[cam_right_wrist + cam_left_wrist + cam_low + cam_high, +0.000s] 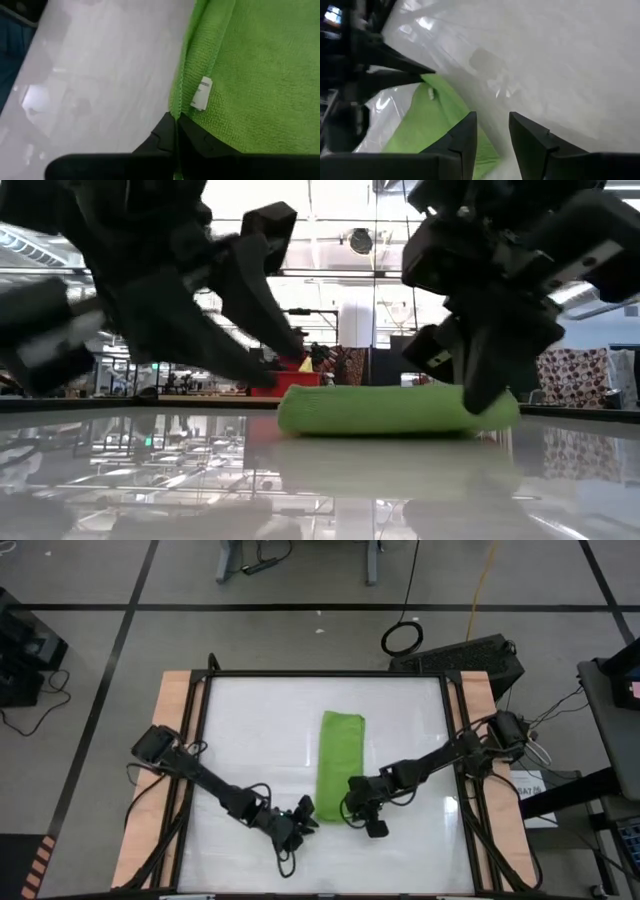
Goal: Roll towel
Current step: Roll the green towel on the table
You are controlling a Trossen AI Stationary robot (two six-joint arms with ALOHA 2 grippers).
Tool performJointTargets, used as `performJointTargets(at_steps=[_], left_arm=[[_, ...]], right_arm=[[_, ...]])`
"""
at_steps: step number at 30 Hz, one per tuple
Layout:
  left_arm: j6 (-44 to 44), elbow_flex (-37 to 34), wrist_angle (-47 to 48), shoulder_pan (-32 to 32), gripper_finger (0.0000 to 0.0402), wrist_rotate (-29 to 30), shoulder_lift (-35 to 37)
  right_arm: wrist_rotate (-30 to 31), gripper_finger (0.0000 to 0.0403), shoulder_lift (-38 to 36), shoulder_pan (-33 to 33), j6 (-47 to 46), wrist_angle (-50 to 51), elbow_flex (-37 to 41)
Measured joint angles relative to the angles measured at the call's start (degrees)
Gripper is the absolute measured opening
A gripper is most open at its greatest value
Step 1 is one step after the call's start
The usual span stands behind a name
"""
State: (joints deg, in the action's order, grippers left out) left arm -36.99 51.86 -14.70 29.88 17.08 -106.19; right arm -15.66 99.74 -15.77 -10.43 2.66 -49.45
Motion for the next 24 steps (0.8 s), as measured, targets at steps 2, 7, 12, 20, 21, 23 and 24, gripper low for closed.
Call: performJointTargets(at_steps=[2, 7, 12, 20, 21, 23, 24], left_arm=[[-1.13, 1.01, -0.08, -0.33, 0.0121, -0.02, -1.26], [-2.80, 4.67, 2.13, -1.51, 0.0121, 1.10, -4.71], [-2.16, 5.81, 5.63, -3.34, 0.0121, 3.85, -6.73], [-2.31, 5.84, 6.22, -3.64, 0.0121, 8.37, -7.19], [-2.13, 5.84, 7.02, -3.82, 0.0121, 7.50, -7.19], [-0.39, 5.84, 8.43, -4.16, 0.0121, 5.87, -7.19], [0.90, 5.84, 8.93, -4.37, 0.0121, 5.19, -7.19]], right_arm=[[-0.04, 0.0000, 0.00, 0.49, -0.73, -1.13, -0.01], [-1.83, 0.0000, -0.07, 1.24, -1.47, -2.06, -0.11], [-2.96, 0.0000, -0.11, 1.55, -2.98, -2.53, -0.13], [-4.20, 0.0000, -0.13, 1.54, -3.07, -2.62, -0.13], [-4.20, 0.0000, -0.13, 1.55, -3.04, -2.65, -0.13], [-4.20, 0.0000, -0.13, 1.55, -2.84, -2.69, -0.13], [-4.20, 0.0000, -0.13, 1.55, -2.81, -2.69, -0.13]])
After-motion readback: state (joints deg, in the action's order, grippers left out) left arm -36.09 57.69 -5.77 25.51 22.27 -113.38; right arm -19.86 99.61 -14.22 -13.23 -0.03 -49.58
